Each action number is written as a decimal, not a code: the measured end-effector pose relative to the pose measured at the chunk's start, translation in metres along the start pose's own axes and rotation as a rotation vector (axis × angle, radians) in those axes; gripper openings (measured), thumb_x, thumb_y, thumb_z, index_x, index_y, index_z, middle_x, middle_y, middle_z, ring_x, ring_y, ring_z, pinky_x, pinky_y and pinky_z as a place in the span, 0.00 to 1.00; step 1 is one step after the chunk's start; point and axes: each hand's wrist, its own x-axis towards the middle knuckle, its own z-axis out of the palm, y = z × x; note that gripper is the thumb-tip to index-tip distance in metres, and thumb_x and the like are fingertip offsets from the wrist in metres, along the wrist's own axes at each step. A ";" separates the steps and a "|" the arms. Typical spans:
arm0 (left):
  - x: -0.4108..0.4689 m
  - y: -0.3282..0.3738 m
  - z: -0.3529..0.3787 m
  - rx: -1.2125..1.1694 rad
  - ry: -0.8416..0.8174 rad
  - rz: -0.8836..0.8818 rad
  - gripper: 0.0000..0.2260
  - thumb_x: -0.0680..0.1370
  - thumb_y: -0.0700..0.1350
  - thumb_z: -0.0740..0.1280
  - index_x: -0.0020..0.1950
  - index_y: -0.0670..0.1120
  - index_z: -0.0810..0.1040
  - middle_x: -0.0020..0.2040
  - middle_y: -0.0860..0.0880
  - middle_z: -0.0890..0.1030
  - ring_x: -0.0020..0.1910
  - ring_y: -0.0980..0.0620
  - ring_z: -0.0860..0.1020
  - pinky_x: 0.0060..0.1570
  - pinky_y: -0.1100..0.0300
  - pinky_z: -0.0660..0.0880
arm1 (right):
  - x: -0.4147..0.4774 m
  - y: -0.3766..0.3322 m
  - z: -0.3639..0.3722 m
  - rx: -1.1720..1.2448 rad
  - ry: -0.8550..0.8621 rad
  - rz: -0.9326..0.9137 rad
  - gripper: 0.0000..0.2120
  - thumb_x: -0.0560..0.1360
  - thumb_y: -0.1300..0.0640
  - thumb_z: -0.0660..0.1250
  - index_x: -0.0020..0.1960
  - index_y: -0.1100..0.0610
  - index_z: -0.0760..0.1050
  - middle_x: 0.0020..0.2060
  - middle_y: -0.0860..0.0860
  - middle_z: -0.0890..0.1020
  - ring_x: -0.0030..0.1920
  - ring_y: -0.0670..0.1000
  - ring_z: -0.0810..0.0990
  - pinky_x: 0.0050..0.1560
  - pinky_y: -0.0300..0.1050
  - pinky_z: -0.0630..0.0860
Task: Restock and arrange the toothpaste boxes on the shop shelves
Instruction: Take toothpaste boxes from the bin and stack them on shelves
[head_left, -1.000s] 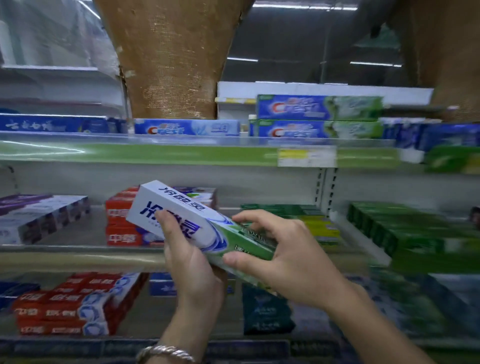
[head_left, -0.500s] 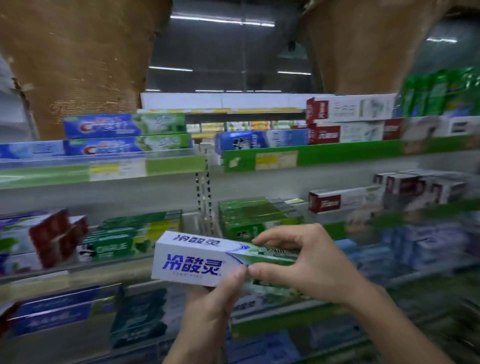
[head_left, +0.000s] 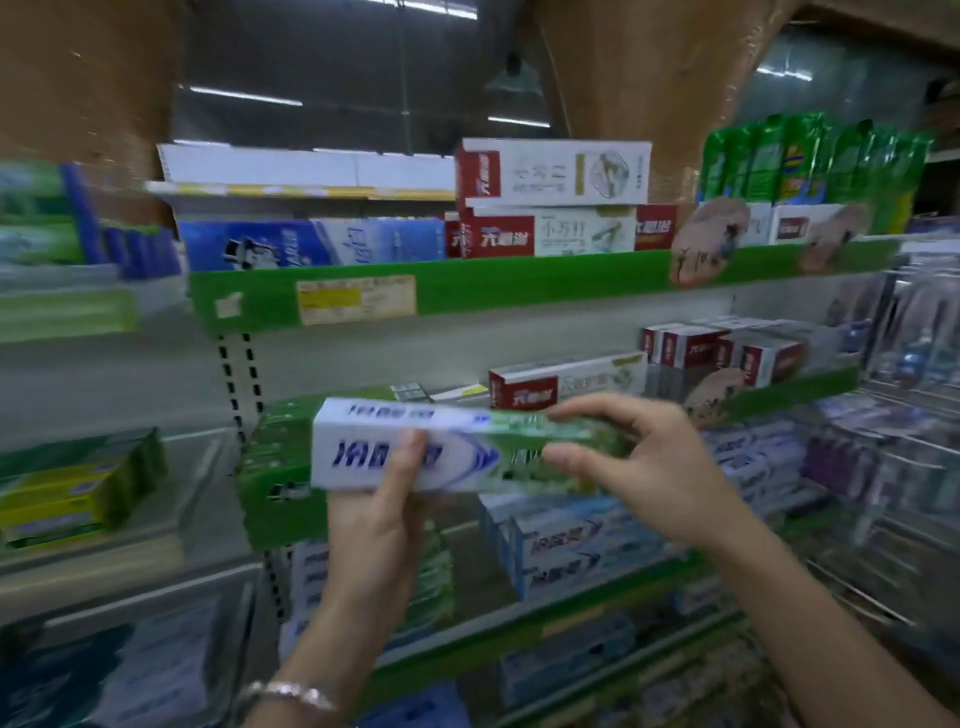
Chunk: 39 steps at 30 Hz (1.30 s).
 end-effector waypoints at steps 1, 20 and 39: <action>0.010 -0.004 0.005 0.009 0.001 0.021 0.28 0.54 0.55 0.82 0.48 0.45 0.79 0.42 0.47 0.85 0.41 0.51 0.84 0.37 0.63 0.80 | 0.005 0.008 -0.010 0.034 0.033 0.016 0.12 0.68 0.53 0.72 0.51 0.51 0.79 0.45 0.44 0.82 0.40 0.40 0.83 0.38 0.32 0.78; 0.005 -0.024 -0.003 0.432 0.203 0.229 0.35 0.55 0.64 0.79 0.57 0.49 0.78 0.46 0.49 0.85 0.43 0.54 0.83 0.42 0.62 0.81 | 0.032 0.084 -0.033 0.083 -0.070 -0.117 0.20 0.65 0.45 0.73 0.55 0.47 0.76 0.51 0.39 0.79 0.51 0.35 0.78 0.50 0.28 0.73; -0.020 -0.071 -0.156 0.905 0.518 -0.215 0.25 0.77 0.53 0.63 0.73 0.50 0.65 0.43 0.49 0.78 0.41 0.53 0.75 0.39 0.68 0.71 | -0.004 0.152 0.166 -0.217 -0.522 0.292 0.27 0.78 0.45 0.60 0.75 0.43 0.55 0.66 0.49 0.73 0.52 0.48 0.81 0.52 0.41 0.78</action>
